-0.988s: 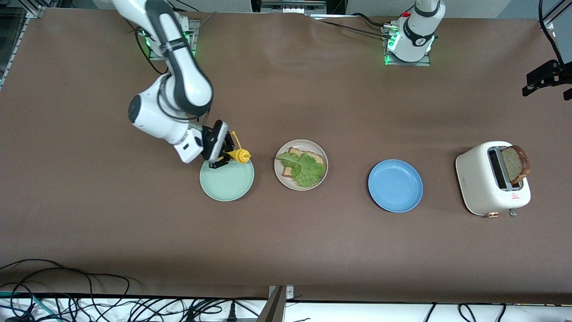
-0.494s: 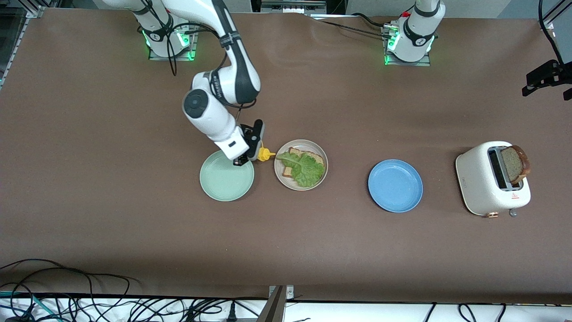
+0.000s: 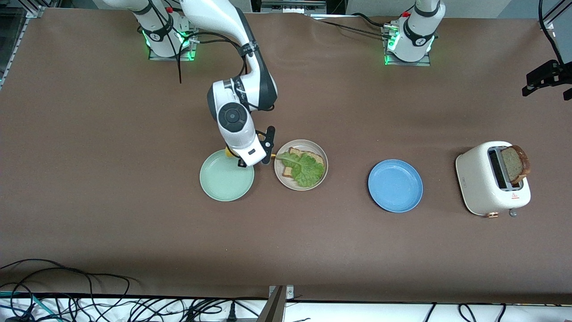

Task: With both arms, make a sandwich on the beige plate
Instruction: 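Lift the mustard bottle with the right gripper and carry it over the beige plate, then hold the mustard bottle tip-down over the lettuce with the right gripper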

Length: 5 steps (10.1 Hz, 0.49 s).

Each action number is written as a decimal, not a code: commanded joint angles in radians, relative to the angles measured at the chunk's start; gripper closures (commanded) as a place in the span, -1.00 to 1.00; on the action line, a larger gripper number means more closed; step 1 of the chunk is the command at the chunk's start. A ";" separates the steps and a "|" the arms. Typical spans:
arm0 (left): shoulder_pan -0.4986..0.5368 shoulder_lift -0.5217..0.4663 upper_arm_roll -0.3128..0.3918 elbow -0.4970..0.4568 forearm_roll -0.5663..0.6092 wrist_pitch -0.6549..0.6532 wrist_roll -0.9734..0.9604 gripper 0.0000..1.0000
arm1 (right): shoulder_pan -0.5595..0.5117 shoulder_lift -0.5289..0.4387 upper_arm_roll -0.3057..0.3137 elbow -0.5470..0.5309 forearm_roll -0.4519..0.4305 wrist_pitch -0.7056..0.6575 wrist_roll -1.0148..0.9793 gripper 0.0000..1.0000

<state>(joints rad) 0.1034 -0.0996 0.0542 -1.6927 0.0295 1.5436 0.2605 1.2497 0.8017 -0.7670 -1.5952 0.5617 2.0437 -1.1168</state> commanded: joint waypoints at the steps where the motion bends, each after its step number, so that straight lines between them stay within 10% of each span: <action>1: 0.007 0.008 -0.001 0.024 -0.014 -0.019 0.011 -1.00 | 0.017 0.037 -0.035 0.067 -0.069 -0.086 0.037 1.00; 5: 0.007 0.008 -0.001 0.024 -0.014 -0.019 0.011 -1.00 | 0.008 0.111 -0.037 0.178 -0.068 -0.135 0.109 1.00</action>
<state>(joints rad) 0.1035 -0.0996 0.0543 -1.6927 0.0295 1.5436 0.2605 1.2510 0.8542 -0.7748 -1.4856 0.5109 1.9516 -1.0373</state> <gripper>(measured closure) 0.000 0.952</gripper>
